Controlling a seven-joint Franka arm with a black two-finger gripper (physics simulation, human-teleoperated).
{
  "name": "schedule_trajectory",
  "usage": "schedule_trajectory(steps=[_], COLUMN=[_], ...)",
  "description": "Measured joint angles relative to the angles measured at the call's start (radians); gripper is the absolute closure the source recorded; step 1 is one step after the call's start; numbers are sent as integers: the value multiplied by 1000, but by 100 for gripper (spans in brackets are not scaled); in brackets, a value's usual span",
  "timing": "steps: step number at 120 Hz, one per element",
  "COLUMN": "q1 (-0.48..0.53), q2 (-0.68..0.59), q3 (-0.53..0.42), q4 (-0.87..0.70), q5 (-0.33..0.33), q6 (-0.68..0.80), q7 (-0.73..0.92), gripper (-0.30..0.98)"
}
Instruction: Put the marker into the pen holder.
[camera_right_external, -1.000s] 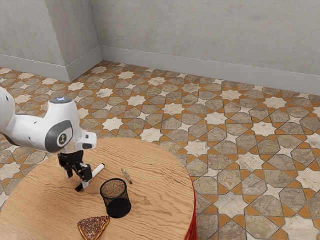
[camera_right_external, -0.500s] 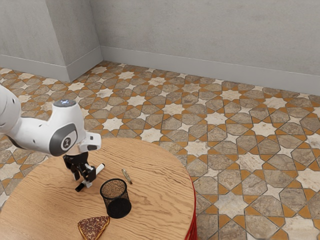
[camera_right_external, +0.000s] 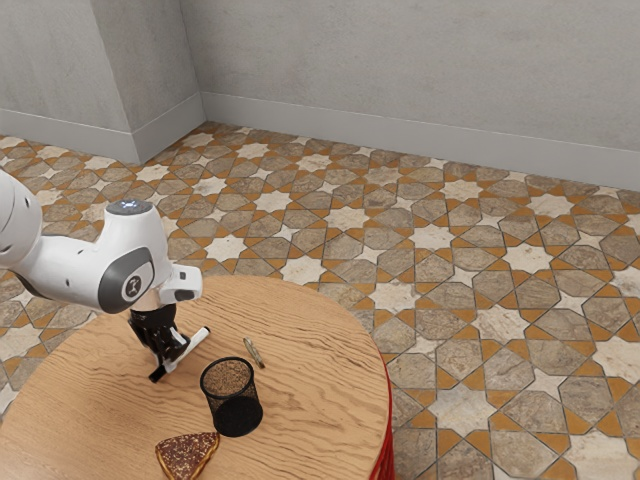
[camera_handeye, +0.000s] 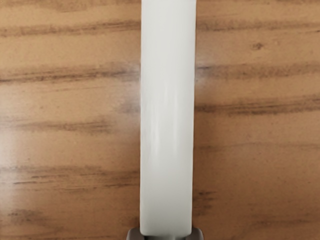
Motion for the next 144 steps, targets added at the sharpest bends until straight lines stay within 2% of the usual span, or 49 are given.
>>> schedule_trajectory(steps=[16,35,49,73,87,97,118,144], q1=[-1,-4,-8,63,-30,-96,-106,-166], q2=[-11,-86,-143,-109,-54,-34,-31,-26], q3=[1,2,-6,-119,-163,-179,-185,-186], q4=[1,10,91,451,583,612,642,644], q5=[9,22,64,105,80,50,15,-9], q6=[0,-24,-96,-425,-664,-817,-1073,-1255], q7=[-16,-35,-51,-81,-90,-101,-127,-160], gripper=[76,78,79,79,79,79,79,79])
